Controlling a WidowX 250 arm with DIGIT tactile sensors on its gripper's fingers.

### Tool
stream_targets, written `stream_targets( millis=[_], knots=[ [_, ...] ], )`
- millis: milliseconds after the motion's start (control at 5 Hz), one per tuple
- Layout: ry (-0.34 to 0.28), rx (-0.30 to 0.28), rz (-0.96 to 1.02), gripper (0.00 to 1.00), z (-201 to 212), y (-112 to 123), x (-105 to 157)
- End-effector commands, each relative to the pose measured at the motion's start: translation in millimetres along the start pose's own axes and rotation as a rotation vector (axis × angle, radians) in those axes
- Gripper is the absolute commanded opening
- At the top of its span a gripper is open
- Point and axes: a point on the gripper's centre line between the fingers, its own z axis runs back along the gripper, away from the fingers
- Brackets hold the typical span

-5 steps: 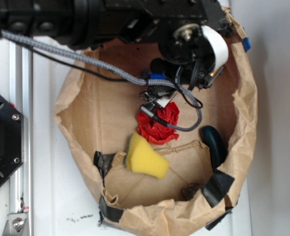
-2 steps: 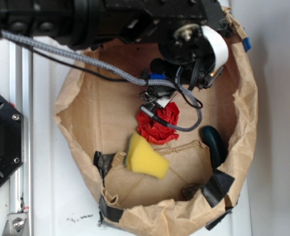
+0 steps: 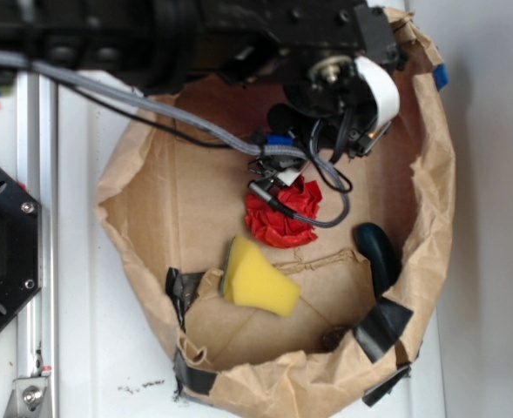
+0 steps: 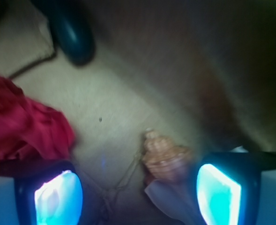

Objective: Grab the shell.

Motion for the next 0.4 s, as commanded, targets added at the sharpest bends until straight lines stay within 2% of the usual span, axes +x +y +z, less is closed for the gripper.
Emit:
stream_targets(
  millis=[0,200],
  knots=[
    [0.014,0.058,-0.018,1.0,-14.4,16.0,15.7],
    [0.027,0.061,0.002,1.0,-20.9,26.8,16.8]
  ],
)
